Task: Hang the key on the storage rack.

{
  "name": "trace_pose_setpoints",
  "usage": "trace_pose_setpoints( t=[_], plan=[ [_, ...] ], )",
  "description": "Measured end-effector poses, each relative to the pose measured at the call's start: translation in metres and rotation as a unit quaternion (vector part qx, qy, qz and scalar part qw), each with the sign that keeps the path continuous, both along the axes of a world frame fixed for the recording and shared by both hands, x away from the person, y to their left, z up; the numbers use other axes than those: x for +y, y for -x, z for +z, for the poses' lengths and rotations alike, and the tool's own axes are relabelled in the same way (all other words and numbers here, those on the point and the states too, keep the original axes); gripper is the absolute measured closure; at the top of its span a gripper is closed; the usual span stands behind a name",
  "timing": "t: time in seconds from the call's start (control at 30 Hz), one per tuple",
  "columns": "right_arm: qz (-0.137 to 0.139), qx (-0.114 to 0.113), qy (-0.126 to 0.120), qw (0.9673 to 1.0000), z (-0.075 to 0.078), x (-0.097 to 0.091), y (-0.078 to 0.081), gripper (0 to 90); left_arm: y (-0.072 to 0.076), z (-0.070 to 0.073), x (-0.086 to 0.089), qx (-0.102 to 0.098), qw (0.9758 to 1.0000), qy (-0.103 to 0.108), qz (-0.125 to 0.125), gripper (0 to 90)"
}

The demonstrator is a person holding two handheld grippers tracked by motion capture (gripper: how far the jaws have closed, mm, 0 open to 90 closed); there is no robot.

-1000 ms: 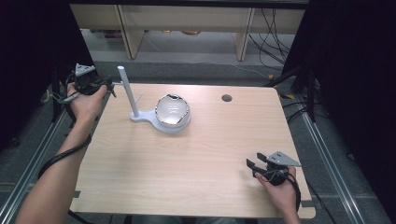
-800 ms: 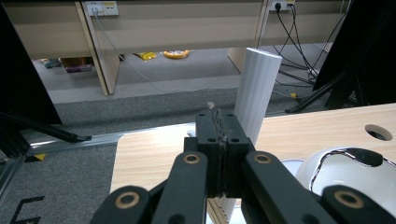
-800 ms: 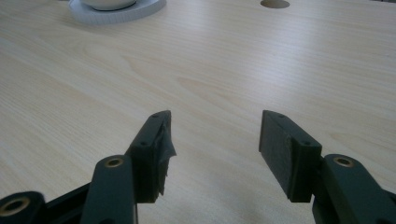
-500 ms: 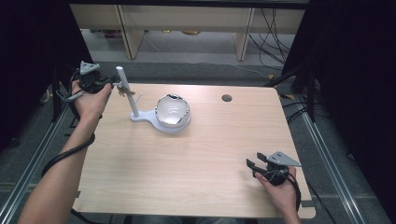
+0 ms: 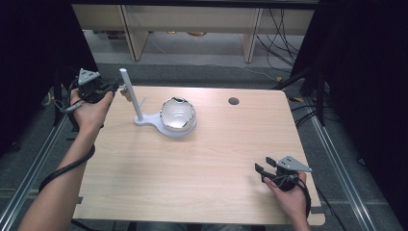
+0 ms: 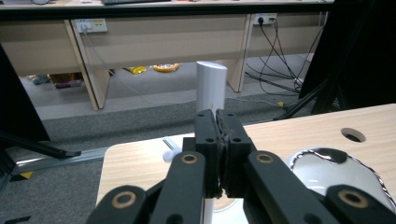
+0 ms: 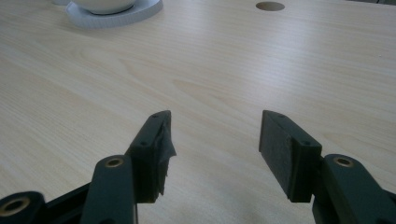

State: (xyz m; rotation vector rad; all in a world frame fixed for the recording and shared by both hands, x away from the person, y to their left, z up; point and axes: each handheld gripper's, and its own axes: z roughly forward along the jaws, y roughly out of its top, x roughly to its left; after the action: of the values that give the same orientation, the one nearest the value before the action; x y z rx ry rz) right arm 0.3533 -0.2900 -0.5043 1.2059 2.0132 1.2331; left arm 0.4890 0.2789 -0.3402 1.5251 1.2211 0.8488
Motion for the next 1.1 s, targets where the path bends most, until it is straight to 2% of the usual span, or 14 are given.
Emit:
trace_pose_setpoints(
  t=[0.03,0.1,0.13,0.17,0.47,0.5,0.53,0.6,0.77,0.8,0.87,0.93,1.0,1.1],
  plan=[
    [-0.008,0.016,-0.014,0.9997,0.000,0.002,0.002,44.8,0.004,-0.001,0.001,-0.002,1.0000,0.002,-0.001,85.7],
    [-0.009,0.022,-0.020,0.9995,0.000,0.002,0.003,44.8,0.009,-0.003,0.001,-0.003,1.0000,0.002,-0.002,85.3],
    [0.000,0.007,-0.021,0.9998,-0.001,0.000,-0.001,44.9,0.016,-0.006,0.002,-0.008,0.9999,0.006,-0.003,83.6],
    [0.000,0.005,-0.022,0.9998,-0.001,0.000,-0.001,44.9,0.020,-0.008,0.002,-0.009,0.9999,0.004,-0.006,82.8],
    [-0.003,0.007,-0.015,0.9999,0.000,-0.002,0.001,44.8,0.047,-0.021,0.001,-0.016,0.9998,0.003,-0.010,66.9],
    [-0.010,0.021,-0.021,0.9995,0.001,0.001,0.003,44.8,0.053,-0.023,0.002,-0.021,0.9997,-0.001,-0.008,66.2],
    [-0.001,0.007,-0.012,0.9999,0.000,-0.001,0.000,44.8,0.057,-0.024,0.002,-0.025,0.9997,0.001,-0.008,65.2],
    [-0.001,0.004,-0.010,0.9999,0.000,0.002,0.000,44.8,0.063,-0.027,0.003,-0.027,0.9996,0.002,-0.011,62.7],
    [0.001,0.005,-0.006,1.0000,0.001,0.004,0.001,44.8,0.075,-0.035,0.007,-0.031,0.9994,0.005,-0.015,56.6],
    [0.001,0.008,-0.007,0.9999,0.001,0.004,0.001,44.8,0.078,-0.037,0.008,-0.031,0.9994,0.005,-0.016,51.9],
    [0.000,0.005,-0.010,0.9999,0.001,0.006,0.001,44.7,0.083,-0.042,0.010,-0.029,0.9995,0.008,-0.014,48.0],
    [0.005,0.006,-0.008,0.9999,0.001,0.007,0.001,44.7,0.092,-0.048,0.012,-0.015,0.9992,0.033,-0.020,44.1],
    [0.006,0.004,-0.007,0.9999,0.001,0.008,0.000,44.7,0.095,-0.050,0.012,-0.012,0.9991,0.034,-0.021,41.1],
    [-0.002,0.018,-0.015,0.9997,0.001,0.010,0.002,44.7,0.106,-0.056,0.012,-0.010,0.9990,0.040,-0.016,36.5]
  ],
)
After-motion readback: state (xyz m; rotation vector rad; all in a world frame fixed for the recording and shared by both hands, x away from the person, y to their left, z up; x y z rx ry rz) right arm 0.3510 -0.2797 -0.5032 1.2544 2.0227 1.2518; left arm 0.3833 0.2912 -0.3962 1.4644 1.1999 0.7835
